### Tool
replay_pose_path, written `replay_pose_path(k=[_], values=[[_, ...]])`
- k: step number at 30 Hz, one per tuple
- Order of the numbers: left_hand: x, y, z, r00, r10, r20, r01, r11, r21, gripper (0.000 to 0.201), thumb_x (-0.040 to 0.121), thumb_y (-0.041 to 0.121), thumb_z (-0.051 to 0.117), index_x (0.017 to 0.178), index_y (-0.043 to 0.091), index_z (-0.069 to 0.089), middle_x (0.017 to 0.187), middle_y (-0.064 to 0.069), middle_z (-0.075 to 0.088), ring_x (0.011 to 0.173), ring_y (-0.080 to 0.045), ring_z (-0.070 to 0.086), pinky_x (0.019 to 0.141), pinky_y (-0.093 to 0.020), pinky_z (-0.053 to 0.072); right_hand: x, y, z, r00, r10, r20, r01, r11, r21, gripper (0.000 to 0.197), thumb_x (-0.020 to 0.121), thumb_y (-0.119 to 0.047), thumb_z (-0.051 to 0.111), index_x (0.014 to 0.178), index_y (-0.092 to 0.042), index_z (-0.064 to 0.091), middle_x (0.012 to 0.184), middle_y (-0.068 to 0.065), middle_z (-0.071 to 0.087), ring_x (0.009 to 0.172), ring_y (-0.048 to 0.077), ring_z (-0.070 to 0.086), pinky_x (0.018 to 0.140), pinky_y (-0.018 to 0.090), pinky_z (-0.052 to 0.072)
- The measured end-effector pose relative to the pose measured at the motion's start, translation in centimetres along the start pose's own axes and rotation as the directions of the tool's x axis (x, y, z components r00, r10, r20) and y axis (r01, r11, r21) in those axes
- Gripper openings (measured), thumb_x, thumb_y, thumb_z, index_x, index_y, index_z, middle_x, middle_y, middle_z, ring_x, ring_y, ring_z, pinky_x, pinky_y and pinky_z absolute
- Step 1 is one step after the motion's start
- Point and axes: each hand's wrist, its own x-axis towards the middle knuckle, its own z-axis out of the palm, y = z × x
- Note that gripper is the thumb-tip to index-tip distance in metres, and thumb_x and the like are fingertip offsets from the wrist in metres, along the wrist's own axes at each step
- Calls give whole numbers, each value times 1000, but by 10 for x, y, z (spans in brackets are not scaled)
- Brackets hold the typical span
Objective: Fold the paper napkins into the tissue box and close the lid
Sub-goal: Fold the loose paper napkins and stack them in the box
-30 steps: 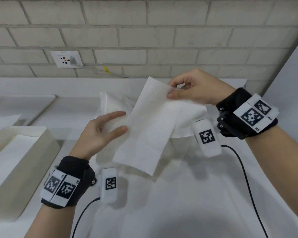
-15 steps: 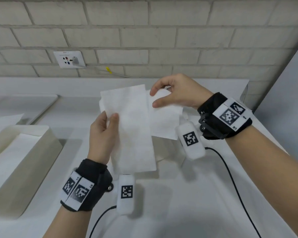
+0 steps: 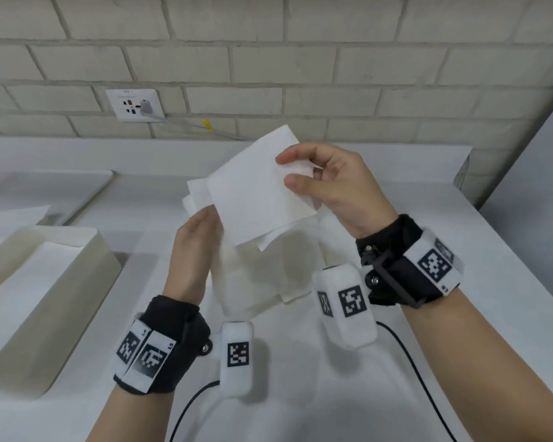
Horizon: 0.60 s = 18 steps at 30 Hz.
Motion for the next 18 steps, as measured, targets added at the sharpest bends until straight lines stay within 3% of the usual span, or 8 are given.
replay_pose_path(k=[3, 4, 6, 8, 11, 13, 15, 18], values=[[-6, 9, 6, 987, -65, 148, 103, 958, -269, 40, 100, 36, 30, 105, 22, 67, 104, 3, 72, 99, -11, 66, 80, -23, 52, -4, 6, 5, 995, 94, 28, -93, 995, -31, 34, 72, 9, 70, 93, -17, 61, 97, -5, 62, 86, 7, 63, 82, 24, 52], [-7, 11, 7, 984, -82, 158, 125, 951, -284, 40, 99, 38, 31, 109, 18, 65, 108, 0, 72, 102, -13, 66, 81, -25, 53, -5, 9, 6, 993, 116, 29, -112, 988, -108, 37, 70, 4, 74, 95, -19, 60, 102, -5, 61, 94, 9, 61, 89, 24, 49], [-8, 13, 7, 984, -107, 144, 137, 967, -216, 33, 100, 31, 38, 104, 12, 66, 100, -2, 74, 93, -15, 69, 75, -27, 55, -7, 14, 9, 989, 144, 37, -121, 926, -357, 45, 67, -9, 81, 104, -22, 59, 113, -6, 54, 111, 9, 50, 96, 13, 36], [-9, 13, 9, 985, -116, 126, 135, 979, -153, 29, 100, 24, 42, 96, 9, 67, 91, -4, 74, 84, -17, 71, 69, -27, 57, -9, 18, 15, 985, 165, 58, -92, 772, -629, 60, 66, -26, 83, 119, -22, 55, 124, -3, 38, 120, 10, 34, 94, 7, 25], [-8, 13, 11, 984, -135, 119, 151, 977, -147, 28, 100, 23, 43, 95, 8, 67, 89, -6, 74, 82, -18, 70, 71, -28, 57, -13, 22, 27, 987, 24, 162, 134, 449, -884, 73, 66, -48, 77, 130, -25, 51, 148, 3, 17, 135, 15, 5, 106, 24, 4], [-5, 12, 11, 983, -144, 118, 160, 977, -139, 29, 100, 23, 43, 94, 10, 68, 88, -5, 74, 81, -17, 70, 71, -29, 55, -13, 25, 32, 954, -47, 296, 293, 342, -893, 70, 68, -49, 75, 130, -23, 53, 153, 4, 20, 140, 20, 6, 107, 31, -1], [-4, 12, 11, 983, -151, 107, 166, 974, -156, 31, 100, 25, 43, 91, 13, 70, 87, -4, 72, 80, -16, 68, 72, -30, 50, -9, 26, 35, 944, -44, 328, 321, 363, -875, 63, 75, -42, 72, 131, -19, 53, 149, 3, 33, 139, 22, 21, 109, 34, 6], [-2, 13, 9, 984, -151, 94, 169, 956, -238, 37, 101, 30, 37, 94, 15, 71, 90, -2, 73, 86, -14, 68, 79, -30, 49, -3, 25, 38, 946, -39, 323, 303, 464, -832, 53, 85, -30, 65, 133, -14, 50, 143, 5, 43, 132, 21, 38, 108, 36, 29]])
